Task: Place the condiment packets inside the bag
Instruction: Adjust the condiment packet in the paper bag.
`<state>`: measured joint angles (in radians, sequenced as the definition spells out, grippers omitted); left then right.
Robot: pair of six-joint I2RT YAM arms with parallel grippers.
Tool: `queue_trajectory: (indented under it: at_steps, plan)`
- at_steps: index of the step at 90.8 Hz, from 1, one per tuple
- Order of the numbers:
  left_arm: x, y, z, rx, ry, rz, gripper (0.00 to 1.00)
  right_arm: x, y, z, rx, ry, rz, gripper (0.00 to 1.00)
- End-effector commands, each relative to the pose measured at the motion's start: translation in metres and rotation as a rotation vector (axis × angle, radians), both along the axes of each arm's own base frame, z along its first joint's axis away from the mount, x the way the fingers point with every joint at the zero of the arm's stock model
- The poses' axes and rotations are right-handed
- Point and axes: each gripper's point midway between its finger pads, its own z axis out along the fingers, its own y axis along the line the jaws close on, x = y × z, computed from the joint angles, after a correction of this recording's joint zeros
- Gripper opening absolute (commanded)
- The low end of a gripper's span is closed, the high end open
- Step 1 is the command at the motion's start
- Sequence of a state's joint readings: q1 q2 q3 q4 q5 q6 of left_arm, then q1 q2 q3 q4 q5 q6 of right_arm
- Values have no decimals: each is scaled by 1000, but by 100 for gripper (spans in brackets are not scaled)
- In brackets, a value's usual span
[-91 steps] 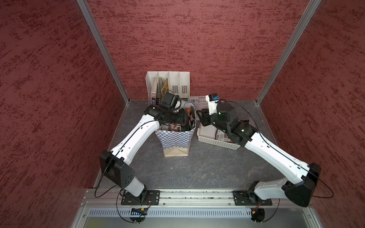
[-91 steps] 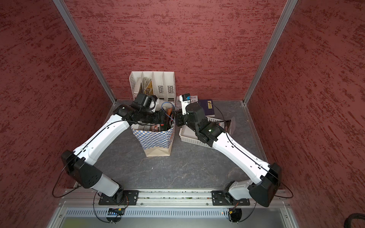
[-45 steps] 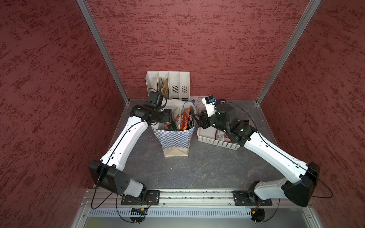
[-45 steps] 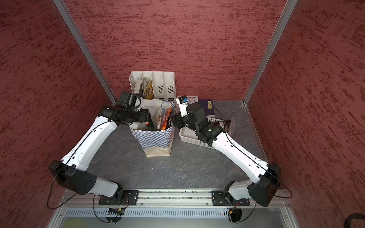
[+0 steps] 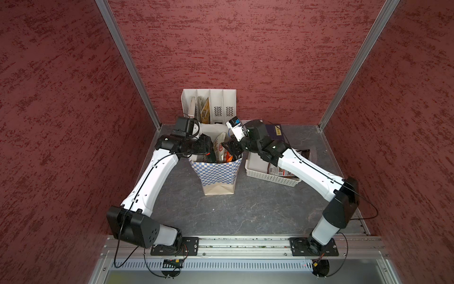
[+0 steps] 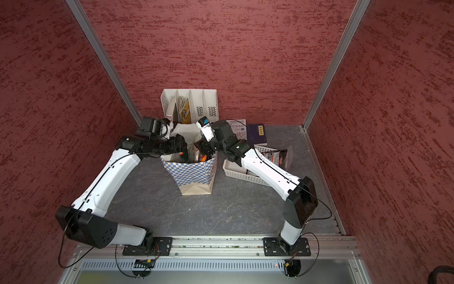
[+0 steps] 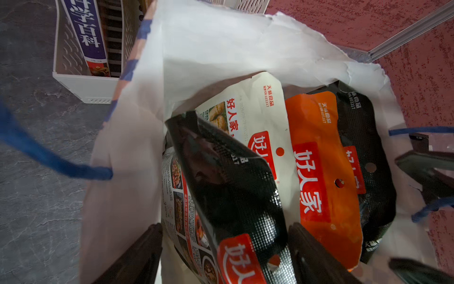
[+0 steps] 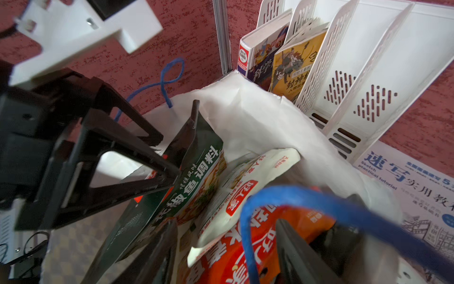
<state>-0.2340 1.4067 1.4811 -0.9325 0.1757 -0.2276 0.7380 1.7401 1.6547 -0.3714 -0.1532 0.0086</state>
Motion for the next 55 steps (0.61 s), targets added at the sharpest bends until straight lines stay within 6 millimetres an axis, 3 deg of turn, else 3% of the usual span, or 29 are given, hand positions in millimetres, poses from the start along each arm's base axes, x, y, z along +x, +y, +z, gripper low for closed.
queue_trajectory:
  at_steps: [1, 12, 17, 38, 48, 55]
  plan:
    - [-2, 3, 15, -15, -61, -4, 85, 8, 0, 13, 3, -33, -35, 51]
    - [-3, -1, 27, -41, -100, -16, 87, 4, -4, 22, 25, -55, -37, 11]
    - [-5, -5, 35, -66, -123, -28, 88, -2, -9, 32, 50, -83, -35, 0]
    - [-12, -34, 75, -140, -211, -93, 89, -36, -47, 72, 220, -154, -24, 0]
    - [-17, -69, 79, -143, -191, -159, 89, -43, -66, 86, 278, -140, -47, 0]
    - [-15, -86, 69, -123, -132, -177, 89, -44, -73, 88, 298, -122, -73, 0]
